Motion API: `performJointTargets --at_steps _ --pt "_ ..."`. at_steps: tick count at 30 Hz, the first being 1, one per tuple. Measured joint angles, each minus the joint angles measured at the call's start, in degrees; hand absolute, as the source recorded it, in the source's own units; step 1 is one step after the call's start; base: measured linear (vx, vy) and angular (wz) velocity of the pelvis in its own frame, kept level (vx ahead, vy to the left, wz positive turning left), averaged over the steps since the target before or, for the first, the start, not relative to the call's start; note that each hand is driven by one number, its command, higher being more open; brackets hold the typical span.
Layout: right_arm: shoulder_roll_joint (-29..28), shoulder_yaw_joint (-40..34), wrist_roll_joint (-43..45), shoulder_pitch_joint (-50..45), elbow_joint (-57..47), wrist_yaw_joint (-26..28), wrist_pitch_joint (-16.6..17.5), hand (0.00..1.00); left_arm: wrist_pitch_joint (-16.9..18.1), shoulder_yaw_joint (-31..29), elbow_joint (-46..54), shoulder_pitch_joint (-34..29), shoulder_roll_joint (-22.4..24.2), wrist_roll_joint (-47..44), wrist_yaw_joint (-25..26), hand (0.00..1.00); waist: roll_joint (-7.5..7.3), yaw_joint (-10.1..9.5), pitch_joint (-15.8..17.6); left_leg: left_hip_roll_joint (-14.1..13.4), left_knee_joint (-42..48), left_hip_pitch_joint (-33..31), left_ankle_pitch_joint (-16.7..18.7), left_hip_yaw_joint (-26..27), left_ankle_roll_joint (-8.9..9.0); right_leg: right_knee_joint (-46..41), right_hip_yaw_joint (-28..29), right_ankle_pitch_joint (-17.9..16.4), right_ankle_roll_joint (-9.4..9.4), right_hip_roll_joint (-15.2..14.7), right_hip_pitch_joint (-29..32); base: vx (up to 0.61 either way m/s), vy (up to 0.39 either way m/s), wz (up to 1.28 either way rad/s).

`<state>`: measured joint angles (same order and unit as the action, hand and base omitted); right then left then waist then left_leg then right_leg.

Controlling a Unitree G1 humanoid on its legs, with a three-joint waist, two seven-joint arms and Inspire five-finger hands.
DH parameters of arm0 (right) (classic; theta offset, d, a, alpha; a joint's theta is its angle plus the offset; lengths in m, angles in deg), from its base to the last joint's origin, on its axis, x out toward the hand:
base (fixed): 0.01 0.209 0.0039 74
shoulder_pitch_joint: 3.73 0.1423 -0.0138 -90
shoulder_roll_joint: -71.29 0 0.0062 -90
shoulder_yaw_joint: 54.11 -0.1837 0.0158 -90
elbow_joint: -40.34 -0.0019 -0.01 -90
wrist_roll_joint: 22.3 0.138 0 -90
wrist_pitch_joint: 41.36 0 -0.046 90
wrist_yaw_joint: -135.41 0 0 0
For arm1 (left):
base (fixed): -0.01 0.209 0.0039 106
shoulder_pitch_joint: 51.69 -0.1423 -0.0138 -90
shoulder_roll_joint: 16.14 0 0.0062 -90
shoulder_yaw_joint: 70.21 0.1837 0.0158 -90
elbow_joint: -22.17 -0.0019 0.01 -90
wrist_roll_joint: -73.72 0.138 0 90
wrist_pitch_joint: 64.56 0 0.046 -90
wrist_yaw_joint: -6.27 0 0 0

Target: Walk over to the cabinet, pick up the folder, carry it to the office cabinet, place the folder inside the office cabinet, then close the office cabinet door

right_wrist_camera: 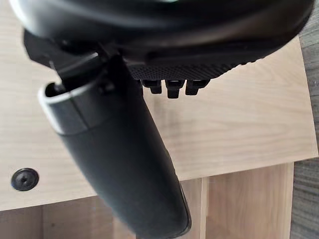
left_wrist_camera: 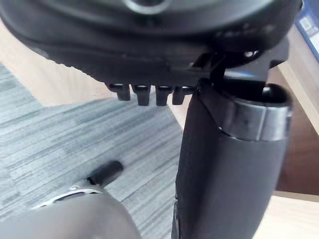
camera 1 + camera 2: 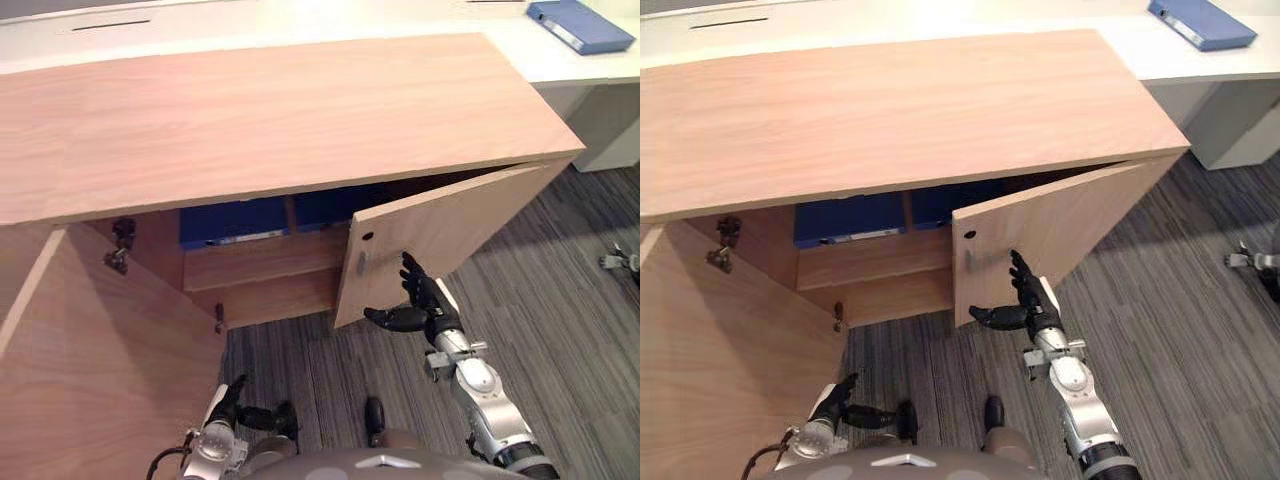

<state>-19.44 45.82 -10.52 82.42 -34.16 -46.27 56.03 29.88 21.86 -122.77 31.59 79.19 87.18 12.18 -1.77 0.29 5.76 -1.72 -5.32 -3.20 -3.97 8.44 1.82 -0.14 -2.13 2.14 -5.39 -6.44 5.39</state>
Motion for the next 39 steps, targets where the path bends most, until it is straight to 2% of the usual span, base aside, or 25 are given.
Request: performJointTargets --at_steps 8,20,25,34,36,39 --pt "-2.84 -4.36 -1.66 2.13 9.52 -4.33 -0.53 1.00 -0.17 -1.48 -0.07 -1.31 0.91 -0.66 1.14 1.00 0.84 -0.42 0.11 0.19 -0.06 -0.67 -0.51 -5.04 0.32 0.45 -5.56 -1.54 0.23 -0.25 -2.31 0.03 -0.008 0.38" --pt "-9.53 -7.95 -7.54 -1.03 24.58 -4.91 -1.76 1.00 -1.25 -3.03 -0.22 -0.81 1.76 -1.73 1.27 1.00 0.94 -0.16 0.05 -0.14 -0.16 0.98 -0.43 -6.22 0.57 0.77 -6.93 -2.28 0.60 0.10 -4.74 0.02 -0.008 0.06" --pt "-11.45 -11.41 -9.52 -2.68 35.09 -5.19 -3.14 1.00 -1.37 -3.00 -0.44 -0.81 1.86 -3.93 1.31 1.00 0.88 0.08 0.06 -0.11 -0.17 2.32 0.10 -5.65 0.85 1.32 -6.50 -2.32 0.53 0.06 -6.17 0.01 0.002 -0.03" --pt "-11.86 -15.42 -9.53 -1.03 40.51 -5.65 -4.31 1.00 -1.38 -2.99 -0.64 -0.60 1.37 -5.04 1.12 1.00 0.18 0.15 0.34 -0.61 -0.13 3.44 0.92 -0.73 1.22 0.39 -1.93 -2.22 0.47 0.49 -4.50 0.01 0.004 -0.27" --pt "-11.87 -15.48 -9.51 -0.18 40.71 -5.92 -4.44 1.00 -1.37 -3.00 -1.06 0.59 1.17 -5.52 1.03 1.00 0.18 0.17 0.87 -0.93 0.24 1.60 0.70 -0.03 0.94 -3.55 -0.74 -2.62 0.16 0.54 -0.80 -0.04 0.005 -0.16" --pt "-12.33 -15.55 -9.42 -0.17 41.11 -6.02 -4.63 1.00 -1.28 -3.37 -1.29 2.05 1.62 -6.88 1.06 1.00 -0.05 0.12 1.21 -2.05 2.95 -0.67 1.22 -1.91 0.09 -10.19 0.99 -3.99 -0.57 0.37 2.12 -0.09 0.004 0.32"
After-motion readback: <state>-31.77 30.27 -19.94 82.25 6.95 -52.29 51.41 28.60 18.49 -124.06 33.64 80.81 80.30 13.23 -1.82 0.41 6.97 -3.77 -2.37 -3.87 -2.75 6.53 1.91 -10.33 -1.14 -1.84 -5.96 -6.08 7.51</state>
